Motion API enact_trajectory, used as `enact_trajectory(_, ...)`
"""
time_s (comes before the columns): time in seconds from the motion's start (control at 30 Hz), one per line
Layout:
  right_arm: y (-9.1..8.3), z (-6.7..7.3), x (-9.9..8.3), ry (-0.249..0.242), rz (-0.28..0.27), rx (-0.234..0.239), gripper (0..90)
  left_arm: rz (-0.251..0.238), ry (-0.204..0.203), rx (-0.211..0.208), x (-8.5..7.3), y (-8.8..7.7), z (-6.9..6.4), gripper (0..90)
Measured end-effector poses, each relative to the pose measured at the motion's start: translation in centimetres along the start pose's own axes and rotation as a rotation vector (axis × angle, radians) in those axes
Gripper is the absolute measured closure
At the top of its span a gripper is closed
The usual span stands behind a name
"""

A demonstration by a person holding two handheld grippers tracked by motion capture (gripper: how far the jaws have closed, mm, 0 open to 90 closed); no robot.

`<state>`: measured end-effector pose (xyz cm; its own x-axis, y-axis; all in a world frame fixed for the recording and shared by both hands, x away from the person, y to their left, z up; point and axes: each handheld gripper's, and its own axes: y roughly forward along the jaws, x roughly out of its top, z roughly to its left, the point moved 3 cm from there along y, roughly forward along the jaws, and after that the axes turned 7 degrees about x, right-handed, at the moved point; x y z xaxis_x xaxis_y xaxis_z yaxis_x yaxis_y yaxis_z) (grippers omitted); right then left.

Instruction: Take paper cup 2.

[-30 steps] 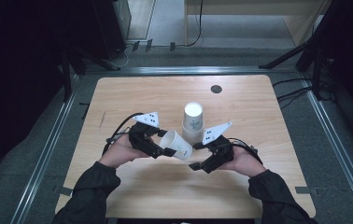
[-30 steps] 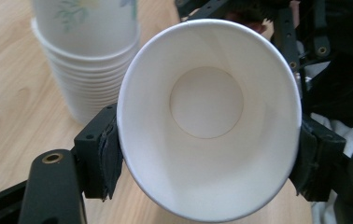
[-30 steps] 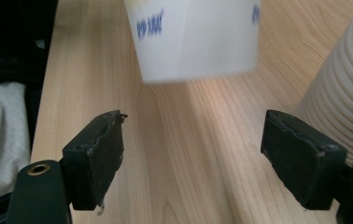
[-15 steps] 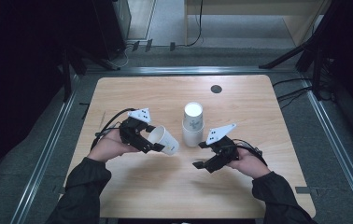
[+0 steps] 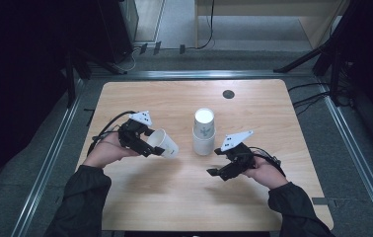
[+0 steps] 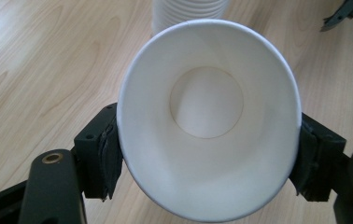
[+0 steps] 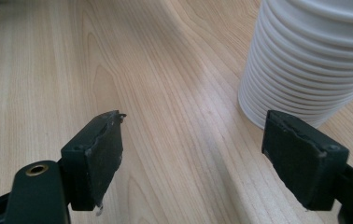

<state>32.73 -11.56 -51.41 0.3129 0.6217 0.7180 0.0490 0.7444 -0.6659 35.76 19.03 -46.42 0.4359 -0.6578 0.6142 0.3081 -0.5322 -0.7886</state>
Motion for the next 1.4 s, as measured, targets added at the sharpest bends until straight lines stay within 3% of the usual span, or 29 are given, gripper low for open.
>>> enact_trajectory(0.37, -0.1, -0.2, -0.1, 0.003, 0.002, 0.0, 21.2, 0.005, -0.082, 0.068, -2.0, -1.6, 3.2, 24.4)
enact_trajectory(0.57, -0.1, -0.2, -0.2, 0.006, 0.005, 0.0, 21.2, 0.04, -0.131, 0.138, -3.4, -2.2, 5.0, 24.3)
enact_trajectory(0.73, -0.2, -0.3, -0.2, 0.011, 0.0, -0.003, 21.2, 0.084, -0.167, 0.184, -4.6, -2.4, 6.2, 24.3)
enact_trajectory(0.83, -0.2, -0.2, -0.2, 0.009, 0.005, -0.002, 21.2, 0.144, -0.197, 0.238, -5.4, -2.3, 7.1, 24.3)
enact_trajectory(1.1, -0.2, -0.2, -0.2, 0.011, 0.011, 0.0, 21.1, 0.225, -0.243, 0.318, -6.2, -2.4, 8.1, 24.3)
enact_trajectory(1.13, -0.2, -0.2, -0.2, 0.011, 0.011, -0.001, 21.1, 0.225, -0.243, 0.318, -6.2, -2.4, 8.1, 24.3)
enact_trajectory(1.23, -0.1, -0.2, -0.2, 0.009, 0.011, 0.001, 21.1, 0.288, -0.254, 0.349, -6.6, -2.1, 8.4, 24.2)
enact_trajectory(1.4, -0.2, -0.2, -0.2, 0.011, 0.012, 0.002, 21.1, 0.328, -0.242, 0.382, -6.6, -1.6, 8.5, 23.3)
